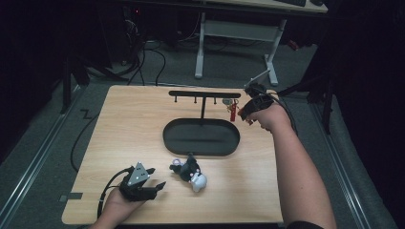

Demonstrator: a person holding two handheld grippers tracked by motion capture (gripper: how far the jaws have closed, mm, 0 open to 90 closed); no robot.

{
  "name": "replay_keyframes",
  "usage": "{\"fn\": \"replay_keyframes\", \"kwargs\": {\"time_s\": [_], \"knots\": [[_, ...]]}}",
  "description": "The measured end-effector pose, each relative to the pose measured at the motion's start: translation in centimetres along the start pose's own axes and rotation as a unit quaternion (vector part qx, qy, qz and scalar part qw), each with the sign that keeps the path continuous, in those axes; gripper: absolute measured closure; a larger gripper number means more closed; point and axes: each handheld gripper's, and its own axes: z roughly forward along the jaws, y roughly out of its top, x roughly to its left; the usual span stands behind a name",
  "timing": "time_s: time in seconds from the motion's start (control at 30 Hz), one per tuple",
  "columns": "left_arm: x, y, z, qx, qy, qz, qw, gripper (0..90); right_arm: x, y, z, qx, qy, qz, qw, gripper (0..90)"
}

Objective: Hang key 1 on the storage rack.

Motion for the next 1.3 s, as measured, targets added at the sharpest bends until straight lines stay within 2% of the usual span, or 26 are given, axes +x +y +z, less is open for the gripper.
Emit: {"fn": "replay_keyframes", "kwargs": {"time_s": [0.13, 0.33, 0.5, 0.63, 0.67, 0.7, 0.8, 0.87, 0.93, 0.97, 1.0, 1.03, 1.13, 1.2, 1.3], "knots": [[0.0, 0.0, 0.0, 0.002, -0.001, 0.0, 1.0, 35.2, -0.3, -0.5, 1.5, 0.001, 0.012, 0.006, 0.9999, 66.9], [0.2, 0.0, 0.0, 0.004, -0.003, 0.0, 1.0, 35.2, -0.3, -0.9, 2.6, -0.006, 0.014, 0.009, 0.9998, 66.3], [0.2, 0.0, 0.0, -0.001, -0.002, 0.0, 1.0, 35.4, -0.3, -1.6, 2.4, -0.017, 0.017, 0.012, 0.9996, 55.4], [0.1, 0.1, 0.1, -0.001, -0.003, 0.001, 1.0, 35.6, 0.2, -3.5, 1.7, -0.039, 0.016, 0.011, 0.9991, 51.9], [0.1, 0.2, 0.2, 0.001, -0.003, 0.004, 1.0, 35.6, 0.9, -5.0, 1.6, -0.054, 0.009, -0.004, 0.9985, 50.0], [0.0, 0.2, 0.2, 0.0, -0.004, 0.003, 1.0, 35.6, 0.9, -5.0, 1.6, -0.054, 0.009, -0.004, 0.9985, 50.0], [-0.3, 0.3, 0.3, 0.005, -0.005, 0.009, 0.9999, 36.3, 1.4, -7.6, 1.5, -0.084, 0.008, -0.009, 0.9964, 46.3], [-0.5, 0.3, 0.4, 0.004, -0.006, 0.012, 0.9999, 38.6, 1.7, -9.3, 1.4, -0.107, 0.009, -0.015, 0.9941, 45.2], [-0.6, 0.4, 0.4, 0.003, -0.008, 0.011, 0.9999, 39.9, 2.0, -11.1, 1.6, -0.124, -0.006, -0.036, 0.9916, 44.5], [-0.6, 0.4, 0.4, 0.004, -0.009, 0.011, 0.9999, 40.4, 2.2, -12.1, 1.7, -0.135, -0.011, -0.048, 0.9896, 44.1], [-0.7, 0.4, 0.5, 0.004, -0.009, 0.011, 0.9999, 40.9, 2.5, -13.9, 2.1, -0.16, -0.028, -0.064, 0.9846, 43.5], [-0.7, 0.4, 0.5, 0.006, -0.009, 0.011, 0.9999, 40.9, 2.5, -13.9, 2.1, -0.16, -0.028, -0.064, 0.9846, 43.5], [-0.8, 0.4, 0.6, 0.009, -0.007, 0.011, 0.9999, 40.8, 2.6, -16.6, 2.9, -0.197, -0.029, -0.071, 0.9774, 42.9], [-0.8, 0.4, 0.7, 0.009, -0.004, 0.01, 0.9999, 40.8, 2.5, -18.2, 3.8, -0.223, -0.03, -0.069, 0.9719, 42.2], [-0.8, 0.3, 0.7, 0.01, -0.004, 0.001, 0.9999, 41.0, 2.0, -20.6, 5.1, -0.267, -0.022, -0.058, 0.9618, 41.8]]}}
